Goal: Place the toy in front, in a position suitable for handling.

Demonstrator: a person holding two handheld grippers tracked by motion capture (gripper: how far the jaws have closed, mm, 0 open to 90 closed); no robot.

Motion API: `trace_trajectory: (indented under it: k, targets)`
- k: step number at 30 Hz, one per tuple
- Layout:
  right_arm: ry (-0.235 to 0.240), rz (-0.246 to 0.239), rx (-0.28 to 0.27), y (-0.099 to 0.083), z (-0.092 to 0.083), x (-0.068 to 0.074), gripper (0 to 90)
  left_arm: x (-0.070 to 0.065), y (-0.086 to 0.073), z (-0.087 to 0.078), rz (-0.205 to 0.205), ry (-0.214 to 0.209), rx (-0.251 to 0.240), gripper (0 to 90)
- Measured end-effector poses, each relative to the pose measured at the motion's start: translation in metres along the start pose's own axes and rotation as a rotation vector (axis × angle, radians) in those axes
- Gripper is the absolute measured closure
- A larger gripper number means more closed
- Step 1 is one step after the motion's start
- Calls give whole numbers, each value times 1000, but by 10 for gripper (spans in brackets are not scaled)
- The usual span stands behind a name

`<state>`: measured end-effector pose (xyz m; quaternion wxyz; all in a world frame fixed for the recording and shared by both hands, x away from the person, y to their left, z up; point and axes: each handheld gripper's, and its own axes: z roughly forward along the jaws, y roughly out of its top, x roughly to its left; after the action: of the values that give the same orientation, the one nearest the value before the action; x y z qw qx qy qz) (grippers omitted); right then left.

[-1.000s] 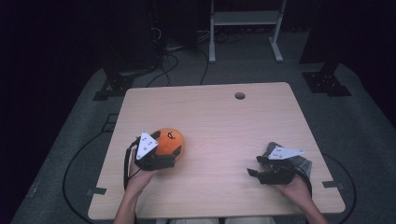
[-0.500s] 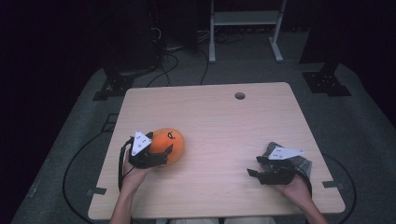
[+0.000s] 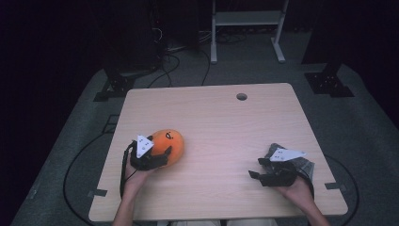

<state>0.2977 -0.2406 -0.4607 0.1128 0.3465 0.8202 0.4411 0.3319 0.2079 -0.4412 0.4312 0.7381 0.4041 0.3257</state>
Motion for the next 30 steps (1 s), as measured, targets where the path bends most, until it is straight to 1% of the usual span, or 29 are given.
trace_trajectory:
  k: [1, 3, 4, 7, 8, 9, 10, 11, 12, 14, 15, 17, 18, 22, 24, 25, 26, 29, 30]
  targets:
    - [-1, 0, 0, 0, 0, 0, 315, 0, 3, 1, -29, 30, 34, 81]
    - [-2, -4, -4, 0, 0, 0, 315, 0, 3, 4, -57, 41, 56, 18]
    - [-2, -2, -5, 0, -1, 0, 315, 0, 2, 5, -62, 37, 57, 11]
    - [-1, 1, -7, 0, -2, 0, 315, -1, 2, 7, -53, 48, 65, 0]
    - [-1, 0, -8, 0, -2, 0, 316, -2, 2, 7, -42, 45, 62, 0]
    - [-2, -1, -9, 0, -2, 0, 316, -3, 1, 7, -22, 40, 61, 0]
    - [-2, -1, -10, 0, -2, 0, 316, -4, 0, 7, 2, 25, 60, 0]
    - [-2, 0, -9, 0, -2, -1, 316, -4, 0, 7, 2, 25, 60, 25]
    - [-1, 0, -8, 0, -1, 0, 316, -5, -2, 7, 39, 10, 58, 45]
    - [-1, 0, -6, 0, -1, 0, 316, -5, -2, 7, 42, 1, 64, 74]
    - [-1, -3, -7, 0, -1, 0, 316, -5, -1, 6, 44, -5, 70, 110]
    - [-1, -3, -9, 0, -1, 0, 316, -4, -1, 5, 37, -11, 83, 150]
    - [-2, 0, -6, 0, -1, 1, 317, -4, -1, 5, 40, -12, 84, 181]
    - [-2, -5, -5, 0, -1, 1, 318, -4, -1, 4, 39, -12, 79, 278]
    - [-1, -6, -5, 0, 0, 1, 318, -4, -1, 4, 29, -11, 76, 317]
    - [0, -8, -5, 0, 0, 1, 318, -3, 0, 3, 30, -9, 75, 334]
    - [0, -7, -5, 0, 0, 1, 319, -3, 0, 3, 17, -10, 65, 359]
    - [-1, -5, -9, 0, -1, 1, 319, -3, 1, 1, 6, -13, 58, 397]
    - [0, -4, -13, 0, -2, 1, 319, -2, 3, 0, -5, -13, 43, 428]
